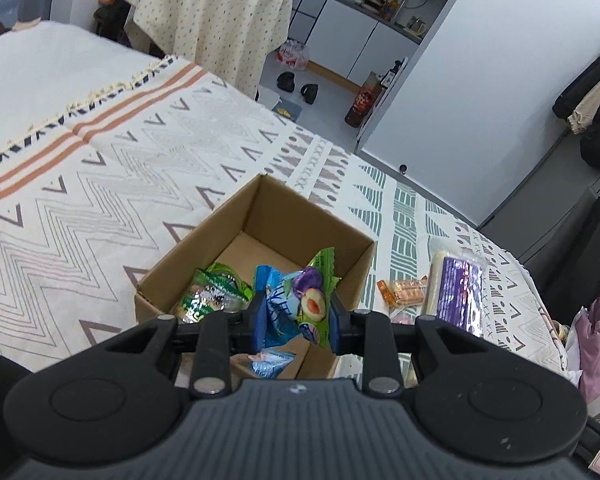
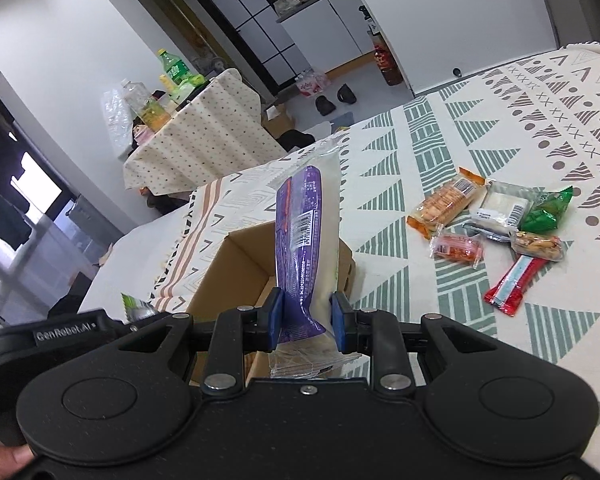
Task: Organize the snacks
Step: 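Carry both snacks over the box and open both grippers to drop them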
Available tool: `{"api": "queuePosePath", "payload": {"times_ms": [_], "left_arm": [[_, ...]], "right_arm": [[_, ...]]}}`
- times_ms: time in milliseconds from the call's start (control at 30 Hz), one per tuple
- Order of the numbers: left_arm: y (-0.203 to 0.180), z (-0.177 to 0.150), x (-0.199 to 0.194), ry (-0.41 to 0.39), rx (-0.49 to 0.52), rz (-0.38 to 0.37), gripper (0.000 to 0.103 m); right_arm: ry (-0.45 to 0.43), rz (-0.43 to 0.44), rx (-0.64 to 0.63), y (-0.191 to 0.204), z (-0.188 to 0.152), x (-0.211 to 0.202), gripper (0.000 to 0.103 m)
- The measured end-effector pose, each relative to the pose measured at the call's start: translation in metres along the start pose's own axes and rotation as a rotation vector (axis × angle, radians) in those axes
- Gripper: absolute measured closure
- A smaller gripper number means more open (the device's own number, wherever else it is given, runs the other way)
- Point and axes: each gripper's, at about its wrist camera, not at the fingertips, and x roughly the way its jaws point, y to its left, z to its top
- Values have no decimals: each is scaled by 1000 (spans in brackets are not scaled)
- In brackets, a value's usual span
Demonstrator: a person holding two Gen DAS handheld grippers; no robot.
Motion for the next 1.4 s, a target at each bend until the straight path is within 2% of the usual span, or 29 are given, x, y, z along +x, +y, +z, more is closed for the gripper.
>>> {"api": "queuePosePath", "payload": {"times_ms": [133, 300, 467, 733, 833, 933, 1000, 1133, 1300, 1400], "left_arm": [[7, -1, 11, 34, -15, -17, 74], [18, 0, 25, 80, -41, -2, 70], [31, 4, 27, 96, -59, -7, 56], [46, 20, 21, 80, -62, -11, 43], [53, 26, 20, 76, -65, -9, 42], [60, 30, 18, 79, -73, -7, 41], [62, 31, 17, 79, -74, -5, 41], [63, 31, 14, 71, -73, -2, 34], [56, 29, 12, 67, -56, 1, 29], [48, 27, 10, 63, -40, -2, 24]], "right_arm": [[-7, -6, 10, 5, -1, 7, 78], [-18, -18, 11, 14, 1, 15, 78], [-26, 3, 30, 25, 4, 24, 78], [-11, 26, 55, 44, -1, 44, 78], [-12, 18, 61, 49, -3, 49, 77], [-25, 4, 64, 53, -3, 51, 70], [-29, -25, 54, 54, -4, 50, 58], [-43, -60, 51, 51, -3, 41, 57], [-40, -92, 11, 49, -2, 24, 38], [-42, -100, -14, 44, 1, 11, 35]]}}
